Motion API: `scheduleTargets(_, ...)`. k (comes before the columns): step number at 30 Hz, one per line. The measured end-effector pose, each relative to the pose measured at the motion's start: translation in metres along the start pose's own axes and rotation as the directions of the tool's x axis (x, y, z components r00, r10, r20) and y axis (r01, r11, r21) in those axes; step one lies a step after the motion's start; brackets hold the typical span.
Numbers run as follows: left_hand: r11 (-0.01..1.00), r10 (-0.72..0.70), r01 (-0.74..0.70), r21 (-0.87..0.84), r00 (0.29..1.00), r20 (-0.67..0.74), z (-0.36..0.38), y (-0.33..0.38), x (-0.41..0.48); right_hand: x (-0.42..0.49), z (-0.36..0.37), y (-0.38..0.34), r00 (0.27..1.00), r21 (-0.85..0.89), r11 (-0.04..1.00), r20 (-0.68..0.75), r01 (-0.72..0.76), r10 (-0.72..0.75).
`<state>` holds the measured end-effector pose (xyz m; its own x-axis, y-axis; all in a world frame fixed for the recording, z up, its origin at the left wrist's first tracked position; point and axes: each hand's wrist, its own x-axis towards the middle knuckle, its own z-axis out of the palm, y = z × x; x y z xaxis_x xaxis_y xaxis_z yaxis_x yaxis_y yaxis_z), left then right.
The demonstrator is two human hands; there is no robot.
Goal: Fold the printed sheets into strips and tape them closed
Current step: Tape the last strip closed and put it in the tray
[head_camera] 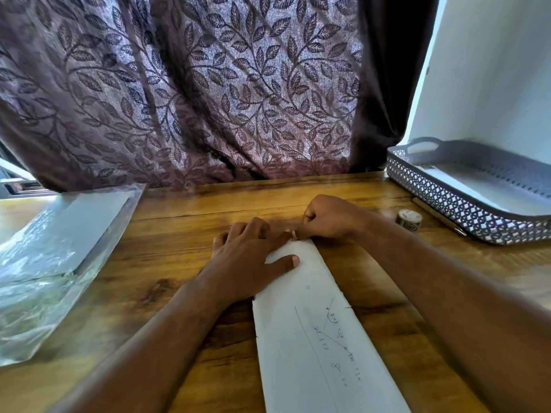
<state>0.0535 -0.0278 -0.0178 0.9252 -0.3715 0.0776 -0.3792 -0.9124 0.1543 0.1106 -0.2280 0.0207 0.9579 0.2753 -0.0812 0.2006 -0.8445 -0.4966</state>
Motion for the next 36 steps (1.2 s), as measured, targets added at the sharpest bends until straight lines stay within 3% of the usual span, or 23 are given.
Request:
scheduleTargets(7,0.963,0.089,-0.077,0.257,0.996,-0.033,-0.011,0.007,-0.006,0.001,-0.002,-0.001,0.999,-0.002,0.999,-0.003,-0.041,0.041)
scheduleTargets(14,0.971,0.072,-0.083,0.225,0.996,0.055,-0.012,0.003,-0.002,0.001,0.0,0.005,0.992,0.085,0.994,-0.1,-0.07,0.078)
scheduleTargets(18,0.973,0.069,-0.088,0.212,0.993,0.092,-0.019,0.001,0.003,0.005,0.007,0.006,0.991,0.032,0.999,-0.124,-0.04,0.044)
scheduleTargets(25,0.968,0.064,-0.089,0.233,0.991,0.113,-0.02,0.002,0.006,0.004,-0.002,0.01,0.994,0.112,0.992,-0.086,-0.063,0.073)
scheduleTargets(32,0.957,0.086,-0.098,0.274,0.995,0.054,-0.015,0.002,0.0,-0.001,-0.007,0.009,0.984,0.204,0.969,-0.084,-0.139,0.159)
scheduleTargets(36,0.926,0.175,-0.165,0.339,0.984,-0.001,-0.014,0.002,0.002,0.0,-0.006,0.01,0.982,0.213,0.966,-0.091,-0.145,0.168)
